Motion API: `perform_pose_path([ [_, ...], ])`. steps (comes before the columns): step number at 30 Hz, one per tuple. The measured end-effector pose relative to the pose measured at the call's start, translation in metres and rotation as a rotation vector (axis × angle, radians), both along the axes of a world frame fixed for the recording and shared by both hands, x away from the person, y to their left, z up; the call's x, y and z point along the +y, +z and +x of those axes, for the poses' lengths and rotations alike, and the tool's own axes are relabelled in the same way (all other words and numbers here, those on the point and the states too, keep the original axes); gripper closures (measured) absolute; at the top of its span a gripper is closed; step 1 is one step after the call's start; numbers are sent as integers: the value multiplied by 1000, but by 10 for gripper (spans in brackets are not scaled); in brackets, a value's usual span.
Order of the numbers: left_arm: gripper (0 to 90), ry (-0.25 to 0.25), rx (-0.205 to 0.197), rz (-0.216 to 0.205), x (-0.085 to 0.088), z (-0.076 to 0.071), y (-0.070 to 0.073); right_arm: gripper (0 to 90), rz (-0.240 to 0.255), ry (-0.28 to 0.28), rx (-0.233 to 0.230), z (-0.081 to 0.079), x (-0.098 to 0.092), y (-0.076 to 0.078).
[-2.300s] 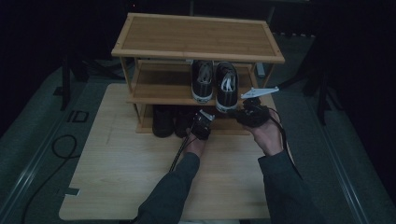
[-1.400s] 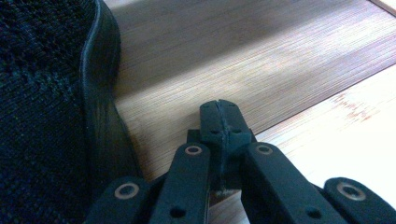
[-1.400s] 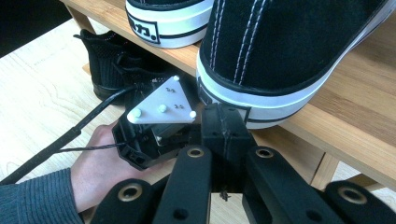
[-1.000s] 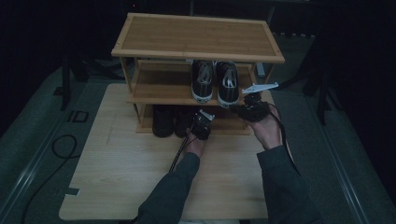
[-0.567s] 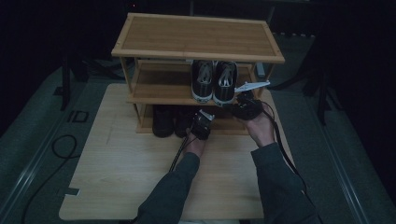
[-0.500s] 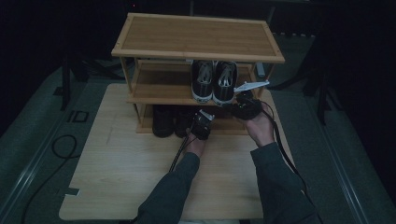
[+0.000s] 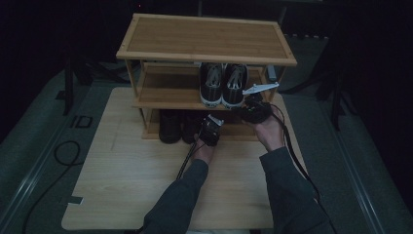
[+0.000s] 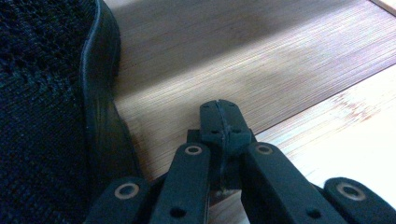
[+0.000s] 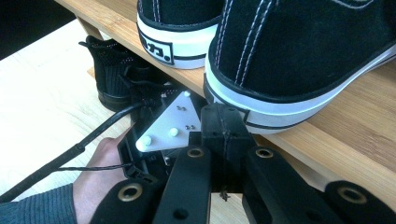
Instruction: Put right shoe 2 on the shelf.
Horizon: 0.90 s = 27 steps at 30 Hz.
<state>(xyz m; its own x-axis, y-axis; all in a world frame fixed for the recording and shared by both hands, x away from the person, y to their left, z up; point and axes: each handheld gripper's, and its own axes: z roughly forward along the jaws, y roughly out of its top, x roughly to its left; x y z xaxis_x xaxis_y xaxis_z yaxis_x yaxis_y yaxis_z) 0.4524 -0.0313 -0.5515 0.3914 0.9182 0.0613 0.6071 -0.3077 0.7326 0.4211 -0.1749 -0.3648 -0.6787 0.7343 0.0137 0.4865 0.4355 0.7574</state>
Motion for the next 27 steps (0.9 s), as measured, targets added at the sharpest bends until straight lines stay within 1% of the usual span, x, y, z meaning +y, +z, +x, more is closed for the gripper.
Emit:
perform_pose_path([
  [9, 900, 0, 0, 1, 0, 0, 0, 900, 3, -4, 0, 0, 0, -1],
  [21, 900, 0, 0, -4, 0, 0, 0, 900, 5, -15, -12, 3, 1, -2],
  [22, 900, 2, -2, 0, 0, 0, 0, 900, 5, -15, -11, 3, 1, -2],
  [23, 900, 0, 2, -8, 0, 0, 0, 900, 4, -16, -12, 2, 1, -2],
  [24, 900, 1, -1, 1, 0, 0, 0, 900, 6, -17, -10, 2, 0, -3],
  [27, 900, 0, -1, 1, 0, 0, 0, 900, -12, -25, -28, 0, 0, -3],
])
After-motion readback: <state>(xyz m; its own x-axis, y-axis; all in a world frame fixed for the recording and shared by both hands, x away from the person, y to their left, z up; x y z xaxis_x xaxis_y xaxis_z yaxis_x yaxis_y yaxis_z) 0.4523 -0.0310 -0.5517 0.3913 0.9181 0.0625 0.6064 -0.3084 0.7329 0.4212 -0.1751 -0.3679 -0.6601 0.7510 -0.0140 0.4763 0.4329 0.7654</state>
